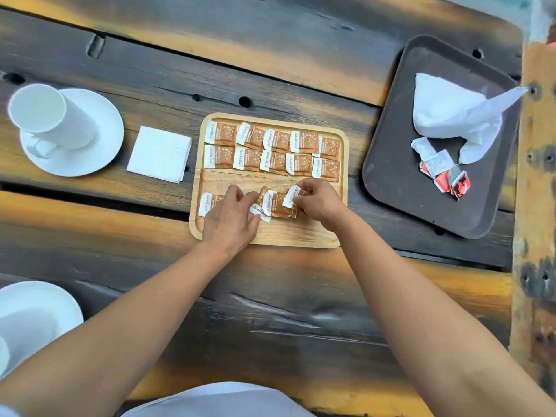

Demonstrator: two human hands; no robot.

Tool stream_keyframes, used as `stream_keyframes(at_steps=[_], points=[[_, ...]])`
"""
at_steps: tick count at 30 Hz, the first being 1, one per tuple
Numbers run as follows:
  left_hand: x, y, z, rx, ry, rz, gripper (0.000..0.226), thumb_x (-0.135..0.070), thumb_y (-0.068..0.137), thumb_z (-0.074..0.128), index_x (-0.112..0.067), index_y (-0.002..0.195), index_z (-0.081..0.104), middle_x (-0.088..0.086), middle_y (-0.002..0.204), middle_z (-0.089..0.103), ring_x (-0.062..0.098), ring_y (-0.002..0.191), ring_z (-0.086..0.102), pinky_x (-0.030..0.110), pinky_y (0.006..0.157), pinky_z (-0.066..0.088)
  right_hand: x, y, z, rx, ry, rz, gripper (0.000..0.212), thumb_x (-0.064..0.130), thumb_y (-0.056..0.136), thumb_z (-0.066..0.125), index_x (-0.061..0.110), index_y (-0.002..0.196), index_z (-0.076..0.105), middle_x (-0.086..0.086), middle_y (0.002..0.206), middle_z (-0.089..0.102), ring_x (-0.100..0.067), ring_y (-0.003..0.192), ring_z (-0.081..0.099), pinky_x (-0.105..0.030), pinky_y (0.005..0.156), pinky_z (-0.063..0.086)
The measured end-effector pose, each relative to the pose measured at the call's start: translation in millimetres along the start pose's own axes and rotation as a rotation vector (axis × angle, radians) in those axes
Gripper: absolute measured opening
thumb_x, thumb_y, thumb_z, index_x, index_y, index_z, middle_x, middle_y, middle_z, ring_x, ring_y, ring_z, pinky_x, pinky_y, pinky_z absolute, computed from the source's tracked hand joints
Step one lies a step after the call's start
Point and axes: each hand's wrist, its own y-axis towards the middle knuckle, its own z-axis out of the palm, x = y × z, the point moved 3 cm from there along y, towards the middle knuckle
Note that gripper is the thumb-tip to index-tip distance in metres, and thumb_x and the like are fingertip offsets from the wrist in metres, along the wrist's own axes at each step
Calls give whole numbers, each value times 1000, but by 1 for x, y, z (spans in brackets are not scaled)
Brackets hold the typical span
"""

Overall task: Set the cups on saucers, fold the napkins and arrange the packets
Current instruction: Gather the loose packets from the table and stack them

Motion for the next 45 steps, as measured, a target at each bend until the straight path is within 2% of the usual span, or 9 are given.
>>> stream_keyframes(at_steps=[6, 11, 19, 24, 27, 30, 36, 41, 45], points=[[-16, 7, 7, 40, 75, -15, 73, -61, 79, 66, -28, 139, 42, 3, 119, 47, 20, 89, 59, 39, 78, 53, -7, 1, -13, 1, 74, 2, 24, -3, 94, 58, 18, 83, 65, -1, 84, 68, -13, 65, 64, -25, 53, 51], [-15, 5, 4, 23, 58, -4, 56, -34, 85, 65, -30, 137, 45, 3, 115, 46, 16, 80, 52, 37, 72, 53, -10, 2, -25, -36, 102, 0, 26, -3, 93, 58, 19, 81, 64, 2, 82, 67, -13, 66, 67, -23, 53, 54], [-3, 4, -3, 49, 111, -26, 66, 1, 82, 59, -34, 138, 48, 3, 128, 46, 26, 102, 57, 37, 71, 49, -11, 0, -8, -84, 159, 31, 24, -1, 95, 57, 17, 81, 62, -1, 83, 68, -14, 65, 67, -25, 54, 57], [-10, 2, -5, 20, 131, 4, 55, -6, 82, 61, -26, 132, 52, 5, 126, 49, 26, 107, 53, 36, 69, 48, -14, -5, -3, -129, 192, 60, 15, -1, 94, 59, 12, 88, 63, -8, 95, 69, -24, 75, 73, -35, 65, 63], [-20, 2, -4, -65, 64, 7, 42, -34, 88, 56, -19, 128, 54, 7, 121, 51, 25, 106, 53, 39, 72, 50, -16, -10, -7, -145, 182, 66, 15, -2, 92, 58, 11, 86, 62, -13, 96, 70, -28, 75, 75, -36, 63, 63], [-35, 5, 6, 6, 130, 117, 61, -57, 80, 65, -23, 129, 51, 4, 123, 49, 22, 109, 50, 43, 76, 53, -20, -11, -19, -207, -63, -20, 11, 6, 87, 64, 13, 91, 70, -10, 96, 73, -27, 86, 72, -39, 76, 61], [-46, 7, 13, 57, 161, 142, 53, -50, 75, 75, -22, 117, 58, 2, 118, 50, 22, 109, 49, 39, 67, 51, -30, -10, -33, -137, -312, -87, 28, 25, 78, 81, 22, 104, 72, 1, 93, 65, -18, 95, 60, -27, 80, 46], [-44, 8, 12, 65, 113, 141, 52, -48, 77, 74, -20, 117, 55, 3, 118, 49, 21, 109, 48, 38, 71, 52, -26, -7, -25, -112, -425, -213, 34, 19, 81, 79, 19, 114, 73, -6, 111, 73, -18, 104, 65, -21, 85, 43], [-43, 9, 8, 44, 91, 148, 48, -45, 80, 71, -18, 117, 54, 4, 118, 50, 21, 108, 48, 37, 78, 52, -27, -8, -21, -135, -527, -299, 42, 18, 80, 79, 23, 121, 71, -2, 113, 58, -20, 107, 52, -30, 94, 43]])
